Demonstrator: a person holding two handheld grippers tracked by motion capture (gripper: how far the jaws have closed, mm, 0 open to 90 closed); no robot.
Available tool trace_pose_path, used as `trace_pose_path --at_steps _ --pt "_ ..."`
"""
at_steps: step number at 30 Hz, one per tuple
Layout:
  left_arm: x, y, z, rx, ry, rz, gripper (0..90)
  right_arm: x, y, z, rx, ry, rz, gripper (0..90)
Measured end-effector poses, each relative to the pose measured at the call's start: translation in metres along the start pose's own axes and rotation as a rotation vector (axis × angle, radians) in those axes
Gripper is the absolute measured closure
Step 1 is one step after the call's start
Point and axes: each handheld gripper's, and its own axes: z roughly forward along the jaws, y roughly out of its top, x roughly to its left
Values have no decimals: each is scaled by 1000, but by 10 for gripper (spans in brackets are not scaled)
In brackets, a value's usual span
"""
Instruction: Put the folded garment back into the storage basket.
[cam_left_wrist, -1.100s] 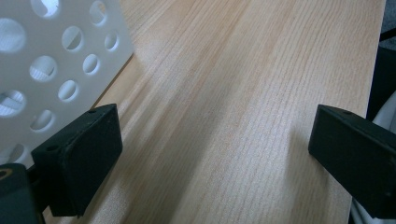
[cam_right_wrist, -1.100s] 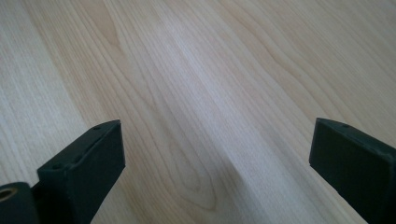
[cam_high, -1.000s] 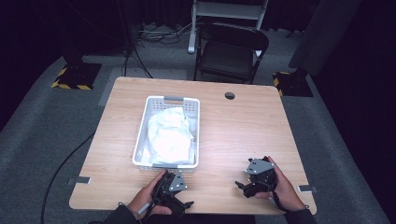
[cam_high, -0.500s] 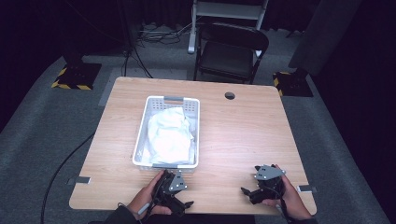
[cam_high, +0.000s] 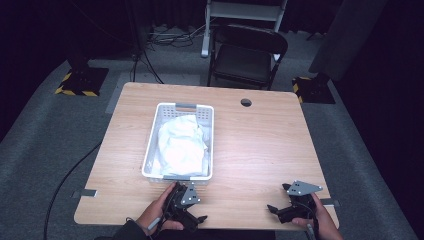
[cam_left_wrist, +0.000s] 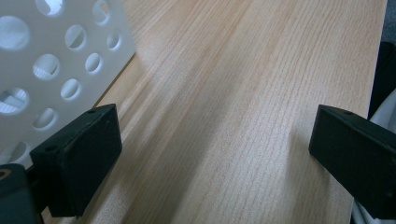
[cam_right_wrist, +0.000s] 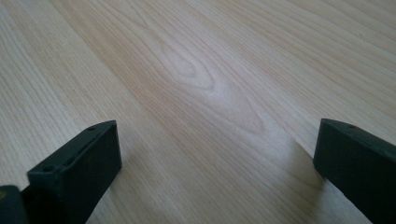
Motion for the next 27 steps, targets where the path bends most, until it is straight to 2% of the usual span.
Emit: trace_pose_path --at_steps 10,27 --pt "0 0 0 0 0 0 23 -10 -8 -8 1 -30 32 8" --pt "0 0 0 1 0 -3 21 -11 -6 -6 0 -33 37 5"
